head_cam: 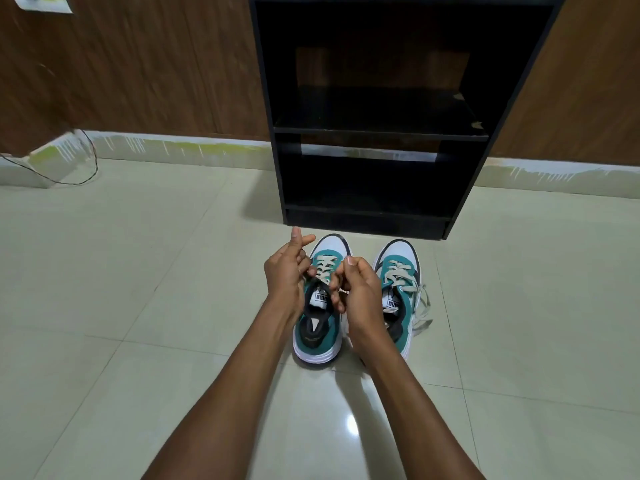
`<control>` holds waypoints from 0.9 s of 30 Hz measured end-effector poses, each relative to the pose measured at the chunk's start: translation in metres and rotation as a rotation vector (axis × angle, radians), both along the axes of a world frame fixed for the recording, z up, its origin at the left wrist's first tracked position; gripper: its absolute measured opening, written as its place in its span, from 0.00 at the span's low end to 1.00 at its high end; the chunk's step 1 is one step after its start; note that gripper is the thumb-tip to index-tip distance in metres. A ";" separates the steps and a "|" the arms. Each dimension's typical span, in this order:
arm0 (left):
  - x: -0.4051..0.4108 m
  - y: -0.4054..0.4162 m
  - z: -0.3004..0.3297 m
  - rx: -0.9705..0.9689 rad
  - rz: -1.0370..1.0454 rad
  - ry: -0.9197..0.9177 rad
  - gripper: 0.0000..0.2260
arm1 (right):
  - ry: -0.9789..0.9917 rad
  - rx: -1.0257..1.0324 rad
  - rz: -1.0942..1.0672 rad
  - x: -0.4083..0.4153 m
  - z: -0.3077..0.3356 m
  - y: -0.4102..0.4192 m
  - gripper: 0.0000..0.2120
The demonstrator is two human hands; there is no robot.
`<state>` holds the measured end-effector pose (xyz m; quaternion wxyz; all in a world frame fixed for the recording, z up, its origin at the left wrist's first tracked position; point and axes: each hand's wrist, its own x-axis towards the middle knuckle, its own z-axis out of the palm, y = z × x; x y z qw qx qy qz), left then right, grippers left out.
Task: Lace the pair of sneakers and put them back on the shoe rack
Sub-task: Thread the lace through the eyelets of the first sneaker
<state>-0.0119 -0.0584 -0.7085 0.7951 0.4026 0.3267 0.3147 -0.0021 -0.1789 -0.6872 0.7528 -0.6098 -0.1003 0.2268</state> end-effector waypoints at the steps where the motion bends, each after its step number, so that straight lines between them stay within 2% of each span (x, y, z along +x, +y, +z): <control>1: 0.001 0.001 0.000 0.003 0.028 0.031 0.14 | -0.030 -0.036 0.018 -0.003 0.000 -0.003 0.15; 4: 0.006 0.006 -0.002 0.018 0.088 0.096 0.14 | -0.069 -0.073 0.040 -0.013 -0.004 -0.008 0.16; 12: 0.012 0.017 -0.011 -0.029 0.123 0.213 0.13 | 0.003 -0.064 -0.035 -0.024 -0.011 -0.015 0.15; 17: 0.014 0.020 -0.013 -0.039 0.130 0.247 0.13 | 0.039 -0.049 -0.049 -0.024 -0.007 -0.019 0.13; 27: 0.020 0.015 -0.012 -0.010 0.080 0.281 0.13 | 0.035 -0.108 -0.096 -0.020 -0.010 -0.018 0.17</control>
